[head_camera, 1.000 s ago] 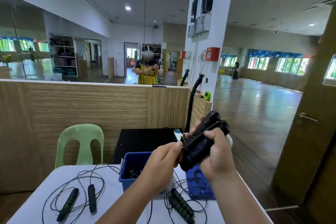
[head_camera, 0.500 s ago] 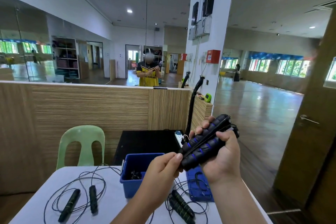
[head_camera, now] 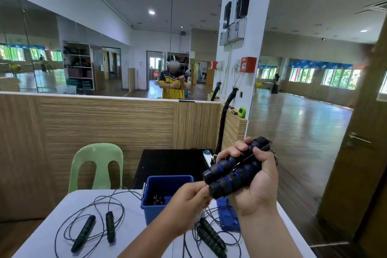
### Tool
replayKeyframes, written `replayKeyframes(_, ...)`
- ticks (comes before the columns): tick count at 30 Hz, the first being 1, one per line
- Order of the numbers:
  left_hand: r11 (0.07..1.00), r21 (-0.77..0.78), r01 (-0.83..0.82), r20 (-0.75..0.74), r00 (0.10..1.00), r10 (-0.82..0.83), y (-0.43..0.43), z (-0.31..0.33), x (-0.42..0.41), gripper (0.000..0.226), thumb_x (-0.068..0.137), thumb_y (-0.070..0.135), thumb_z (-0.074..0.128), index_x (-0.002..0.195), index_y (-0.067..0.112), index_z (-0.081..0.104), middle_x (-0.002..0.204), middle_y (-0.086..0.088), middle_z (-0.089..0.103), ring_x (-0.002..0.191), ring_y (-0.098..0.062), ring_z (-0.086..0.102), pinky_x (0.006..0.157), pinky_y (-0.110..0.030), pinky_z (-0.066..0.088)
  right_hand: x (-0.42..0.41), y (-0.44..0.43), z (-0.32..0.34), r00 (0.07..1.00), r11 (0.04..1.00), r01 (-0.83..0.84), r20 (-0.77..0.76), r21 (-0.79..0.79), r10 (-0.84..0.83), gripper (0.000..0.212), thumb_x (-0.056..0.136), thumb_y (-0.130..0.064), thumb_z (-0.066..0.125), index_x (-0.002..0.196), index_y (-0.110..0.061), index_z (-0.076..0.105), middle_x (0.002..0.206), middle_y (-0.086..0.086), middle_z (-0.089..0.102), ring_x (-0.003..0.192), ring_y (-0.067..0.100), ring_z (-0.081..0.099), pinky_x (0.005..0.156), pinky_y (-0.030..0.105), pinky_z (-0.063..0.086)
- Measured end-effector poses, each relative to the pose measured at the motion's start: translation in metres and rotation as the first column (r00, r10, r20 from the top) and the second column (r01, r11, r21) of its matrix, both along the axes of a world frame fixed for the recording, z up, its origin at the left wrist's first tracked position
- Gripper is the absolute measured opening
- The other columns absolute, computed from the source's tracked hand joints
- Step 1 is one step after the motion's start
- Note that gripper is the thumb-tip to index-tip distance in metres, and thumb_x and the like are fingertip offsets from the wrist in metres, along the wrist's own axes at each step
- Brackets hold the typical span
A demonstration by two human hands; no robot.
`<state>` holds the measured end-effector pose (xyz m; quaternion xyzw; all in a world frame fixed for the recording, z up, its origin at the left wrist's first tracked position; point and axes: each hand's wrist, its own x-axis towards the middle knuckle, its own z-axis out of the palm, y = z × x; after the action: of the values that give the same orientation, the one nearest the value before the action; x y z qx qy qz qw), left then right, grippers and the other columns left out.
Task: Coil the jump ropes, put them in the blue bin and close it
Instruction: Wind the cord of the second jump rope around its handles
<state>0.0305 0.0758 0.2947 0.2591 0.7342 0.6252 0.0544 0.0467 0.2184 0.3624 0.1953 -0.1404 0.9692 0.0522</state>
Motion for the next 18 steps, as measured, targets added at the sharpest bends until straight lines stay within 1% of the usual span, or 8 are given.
replayKeyframes(2,0.996,-0.091,0.002,-0.016,1.0,-0.003,-0.008,0.004,-0.012,0.038,0.106,0.035,0.052,0.072,0.02,0.053,0.058,0.012,0.04,0.052,-0.005,0.031,0.052,-0.025,0.026,0.001,0.003,-0.003,1.0,1.0,-0.01,0.026,0.015,0.009,0.052,0.053,-0.012,0.09,0.096,-0.016,0.061,0.082,-0.004,0.055,0.067,0.013,0.056,0.075,0.033,0.055)
replayKeyframes(4,0.989,-0.149,0.023,-0.025,0.999,-0.027,-0.015,0.014,-0.02,0.038,0.1,0.046,0.056,0.072,0.021,0.055,0.058,0.011,0.039,0.052,-0.007,0.03,0.051,-0.027,0.024,0.003,0.004,-0.006,0.998,0.998,-0.049,0.052,0.051,0.046,0.048,0.057,-0.011,0.09,0.096,-0.016,0.062,0.082,-0.003,0.056,0.067,0.013,0.057,0.074,0.034,0.056)
replayKeyframes(7,0.979,-0.2,0.036,-0.026,0.999,-0.042,-0.021,0.035,-0.025,0.044,0.094,0.056,0.062,0.074,0.017,0.057,0.058,0.007,0.037,0.051,-0.01,0.028,0.048,-0.026,0.023,0.007,0.003,-0.012,0.993,0.984,-0.08,0.099,0.161,0.065,0.019,0.081,-0.012,0.071,0.096,-0.016,0.06,0.082,0.0,0.054,0.067,0.015,0.056,0.072,0.035,0.056)
replayKeyframes(8,0.981,-0.191,0.043,-0.013,0.999,-0.046,-0.021,0.041,-0.027,0.045,0.093,0.055,0.064,0.073,0.016,0.055,0.057,0.006,0.035,0.051,-0.01,0.026,0.047,-0.025,0.022,0.008,0.002,-0.016,0.992,0.979,-0.072,0.119,0.188,0.05,0.01,0.086,-0.012,0.061,0.095,-0.015,0.059,0.081,0.001,0.054,0.067,0.016,0.055,0.071,0.036,0.056)
replayKeyframes(10,0.98,-0.193,0.042,0.015,0.999,-0.04,-0.02,0.051,-0.029,0.043,0.095,0.049,0.065,0.075,0.012,0.055,0.057,0.004,0.034,0.05,-0.011,0.024,0.047,-0.025,0.019,0.007,0.001,-0.025,0.99,0.975,-0.069,0.138,0.214,0.039,0.008,0.091,-0.01,0.052,0.097,-0.014,0.057,0.081,0.003,0.054,0.068,0.018,0.055,0.073,0.037,0.055)
replayKeyframes(13,0.952,-0.307,0.003,0.011,1.0,0.0,-0.017,0.063,-0.03,0.041,0.101,0.042,0.062,0.072,0.013,0.058,0.056,0.003,0.039,0.048,-0.012,0.027,0.046,-0.027,0.02,0.003,0.003,-0.037,0.988,0.957,0.016,0.14,0.289,-0.059,0.013,0.09,-0.006,0.055,0.099,-0.014,0.054,0.083,0.007,0.054,0.072,0.02,0.056,0.076,0.039,0.054)
replayKeyframes(15,0.925,-0.375,-0.055,-0.007,0.998,0.057,-0.013,0.068,-0.028,0.043,0.103,0.037,0.059,0.065,0.018,0.058,0.058,0.004,0.051,0.046,-0.01,0.035,0.046,-0.024,0.029,-0.001,0.006,-0.043,0.977,0.941,0.091,0.155,0.325,-0.148,0.016,0.087,-0.006,0.059,0.099,-0.013,0.053,0.082,0.008,0.054,0.072,0.021,0.056,0.074,0.039,0.054)
replayKeyframes(18,0.885,-0.45,-0.119,-0.067,0.993,0.1,-0.005,0.074,-0.019,0.041,0.103,0.029,0.054,0.065,0.017,0.064,0.063,0.006,0.062,0.056,-0.015,0.043,0.057,-0.03,0.035,-0.006,0.008,-0.049,0.957,0.93,0.155,0.182,0.334,-0.225,0.012,0.085,-0.006,0.062,0.094,-0.012,0.056,0.079,0.008,0.056,0.071,0.021,0.057,0.074,0.04,0.054)
